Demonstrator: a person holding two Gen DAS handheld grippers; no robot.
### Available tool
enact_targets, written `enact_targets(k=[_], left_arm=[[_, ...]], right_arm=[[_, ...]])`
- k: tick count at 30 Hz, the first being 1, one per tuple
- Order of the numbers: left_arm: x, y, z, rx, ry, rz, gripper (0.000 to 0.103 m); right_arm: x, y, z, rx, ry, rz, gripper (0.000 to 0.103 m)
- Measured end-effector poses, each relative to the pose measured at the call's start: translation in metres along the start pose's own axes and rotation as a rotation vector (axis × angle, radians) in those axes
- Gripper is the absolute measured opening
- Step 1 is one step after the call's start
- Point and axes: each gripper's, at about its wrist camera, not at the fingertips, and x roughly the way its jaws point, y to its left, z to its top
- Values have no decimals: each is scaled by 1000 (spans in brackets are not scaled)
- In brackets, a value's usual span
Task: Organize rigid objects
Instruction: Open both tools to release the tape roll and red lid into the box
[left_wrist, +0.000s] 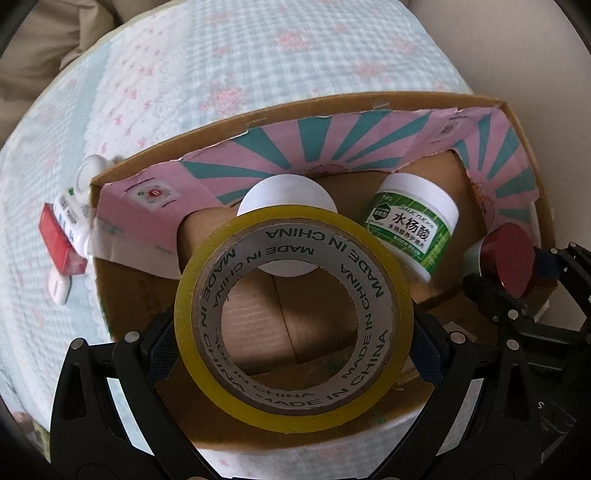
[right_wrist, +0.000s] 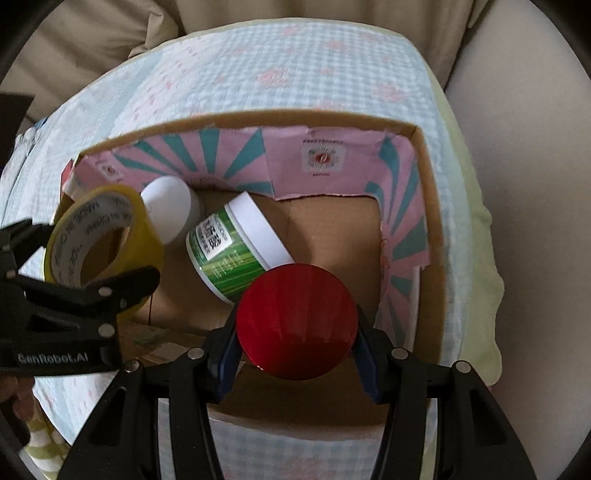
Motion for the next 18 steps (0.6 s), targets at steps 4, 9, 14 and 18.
enact_targets(k=[4,9,14,18], left_arm=[[-2,-1,4,19,-18,-2,100],[-20,-2,7,54,-53,38,103],[-29,8,7,64,-50,43,103],[-33,12,4,40,-48,26,103]], right_arm=[[2,-2,0,3,1,5,50],[5,-7,-1,-3,17,76,98],[-4,-2,-10,-44,-14,92,103],[-8,-3,-14,-26,-13,63,103]])
